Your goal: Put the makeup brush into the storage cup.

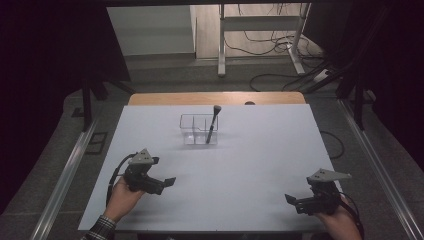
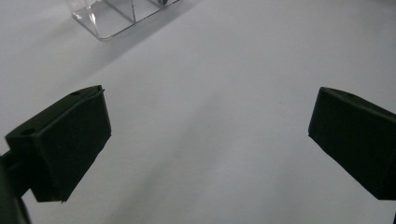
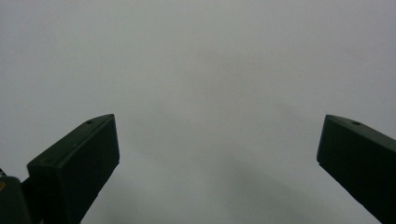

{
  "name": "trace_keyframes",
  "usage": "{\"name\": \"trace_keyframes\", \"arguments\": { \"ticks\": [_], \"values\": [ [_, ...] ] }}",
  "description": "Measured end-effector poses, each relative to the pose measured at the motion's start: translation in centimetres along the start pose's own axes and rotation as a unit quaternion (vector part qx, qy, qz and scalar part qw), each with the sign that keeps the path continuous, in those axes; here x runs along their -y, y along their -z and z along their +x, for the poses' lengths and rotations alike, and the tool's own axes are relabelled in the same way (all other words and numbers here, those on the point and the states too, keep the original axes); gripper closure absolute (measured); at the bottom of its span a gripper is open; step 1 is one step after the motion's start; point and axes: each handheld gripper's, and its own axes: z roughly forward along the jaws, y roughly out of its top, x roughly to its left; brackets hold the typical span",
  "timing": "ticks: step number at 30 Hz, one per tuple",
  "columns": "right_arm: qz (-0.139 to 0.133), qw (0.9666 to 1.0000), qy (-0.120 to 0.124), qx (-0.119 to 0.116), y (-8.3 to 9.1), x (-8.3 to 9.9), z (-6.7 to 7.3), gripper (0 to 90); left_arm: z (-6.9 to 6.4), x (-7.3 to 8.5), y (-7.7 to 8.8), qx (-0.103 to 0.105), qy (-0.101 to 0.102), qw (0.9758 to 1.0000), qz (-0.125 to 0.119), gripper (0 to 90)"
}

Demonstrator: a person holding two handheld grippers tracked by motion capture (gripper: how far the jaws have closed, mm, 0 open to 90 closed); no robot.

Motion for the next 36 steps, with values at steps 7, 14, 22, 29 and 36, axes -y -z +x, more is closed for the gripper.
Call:
{"name": "trace_keyframes", "arguments": {
  "ticks": [7, 14, 22, 29, 36],
  "values": [
    [0.001, 1.0, 0.0, -0.001, 0.0, 0.0, 0.0, 0.0, 0.1, 0.9, 0.9, -0.008, 0.002, 1.0, 0.0, 0.0],
    [0.002, 1.0, 0.0, -0.001, -0.1, 0.0, 0.0, 0.0, 0.1, 1.6, 1.7, -0.013, 0.009, 0.9999, -0.005, 0.0],
    [0.004, 1.0, 0.001, 0.0, -0.1, 0.0, 0.0, 0.0, 0.2, 2.5, 2.6, -0.018, 0.014, 0.9997, -0.004, 0.0],
    [0.0, 1.0, -0.003, -0.004, 0.0, 0.0, -0.1, 0.0, 0.1, 3.4, 3.3, -0.021, 0.022, 0.9995, -0.001, 0.0],
    [0.0, 1.0, -0.005, -0.006, 0.0, 0.0, -0.1, 0.0, 0.0, 4.1, 4.0, -0.031, 0.024, 0.9992, 0.004, 0.0]
  ]
}}
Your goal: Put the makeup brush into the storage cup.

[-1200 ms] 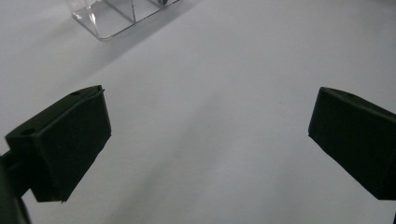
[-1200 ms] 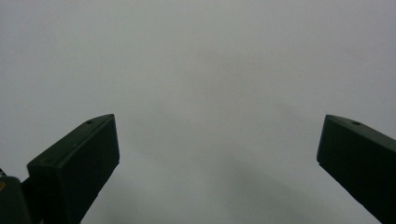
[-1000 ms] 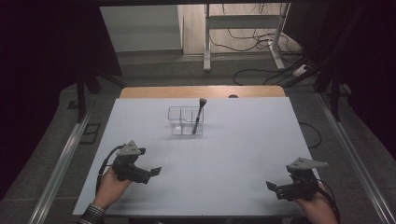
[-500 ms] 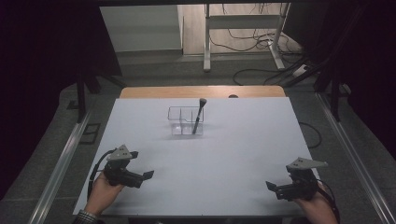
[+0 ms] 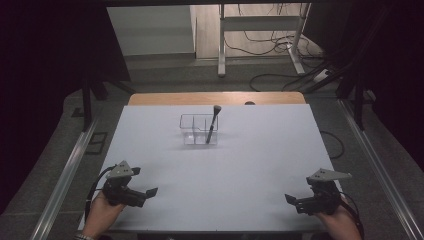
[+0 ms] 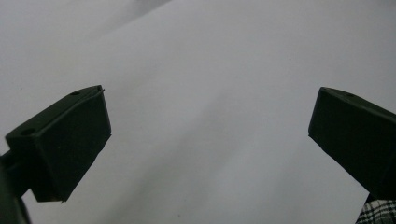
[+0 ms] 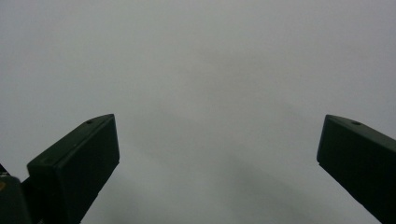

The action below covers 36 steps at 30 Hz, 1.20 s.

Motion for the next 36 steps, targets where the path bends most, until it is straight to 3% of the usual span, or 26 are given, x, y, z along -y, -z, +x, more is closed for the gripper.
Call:
{"name": "trace_keyframes", "arguments": {
  "ticks": [14, 36],
  "values": [
    [0.005, 1.0, 0.0, -0.001, -0.2, 0.0, 0.0, 0.0, 0.3, 1.6, 1.4, -0.024, 0.01, 0.9996, 0.009, 0.0],
    [0.007, 1.0, 0.003, -0.001, -0.2, 0.0, 0.1, 0.0, 0.5, 3.4, 2.6, -0.028, 0.028, 0.9989, 0.023, 0.0]
  ]
}}
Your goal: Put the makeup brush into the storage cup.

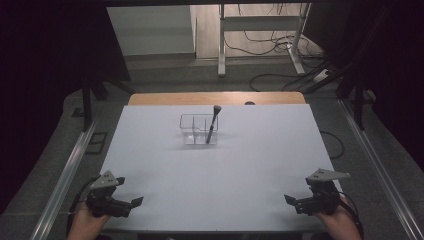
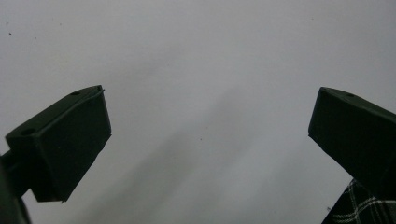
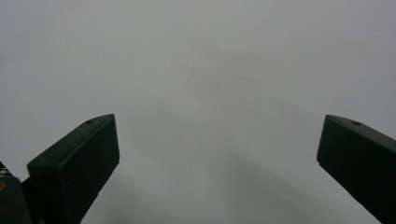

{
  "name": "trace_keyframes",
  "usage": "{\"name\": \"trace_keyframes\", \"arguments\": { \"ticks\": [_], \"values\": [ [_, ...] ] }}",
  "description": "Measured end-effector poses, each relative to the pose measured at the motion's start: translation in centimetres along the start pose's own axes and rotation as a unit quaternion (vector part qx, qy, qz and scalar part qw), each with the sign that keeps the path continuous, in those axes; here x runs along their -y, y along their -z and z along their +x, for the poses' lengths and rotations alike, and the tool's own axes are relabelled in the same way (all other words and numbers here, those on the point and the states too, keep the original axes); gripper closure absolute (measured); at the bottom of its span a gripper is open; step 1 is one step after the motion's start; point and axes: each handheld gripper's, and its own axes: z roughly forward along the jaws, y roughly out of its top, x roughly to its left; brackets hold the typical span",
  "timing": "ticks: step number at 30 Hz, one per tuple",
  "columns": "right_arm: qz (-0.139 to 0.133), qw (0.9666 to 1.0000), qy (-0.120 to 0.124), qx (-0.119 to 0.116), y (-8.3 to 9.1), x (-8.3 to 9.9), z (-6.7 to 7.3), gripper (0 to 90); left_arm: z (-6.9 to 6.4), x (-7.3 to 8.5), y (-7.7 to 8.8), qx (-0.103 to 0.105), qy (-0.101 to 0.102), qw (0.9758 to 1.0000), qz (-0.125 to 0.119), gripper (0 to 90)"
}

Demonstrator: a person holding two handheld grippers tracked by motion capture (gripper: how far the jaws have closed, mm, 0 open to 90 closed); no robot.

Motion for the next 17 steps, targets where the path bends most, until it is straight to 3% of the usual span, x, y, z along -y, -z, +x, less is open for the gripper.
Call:
{"name": "trace_keyframes", "arguments": {
  "ticks": [17],
  "values": [
    [0.006, 1.0, 0.008, -0.001, -0.13, -0.04, 0.1, 0.0, 0.02, 0.68, 0.41, 0.001, 0.009, 1.0, 0.002, 0.0]
  ]
}}
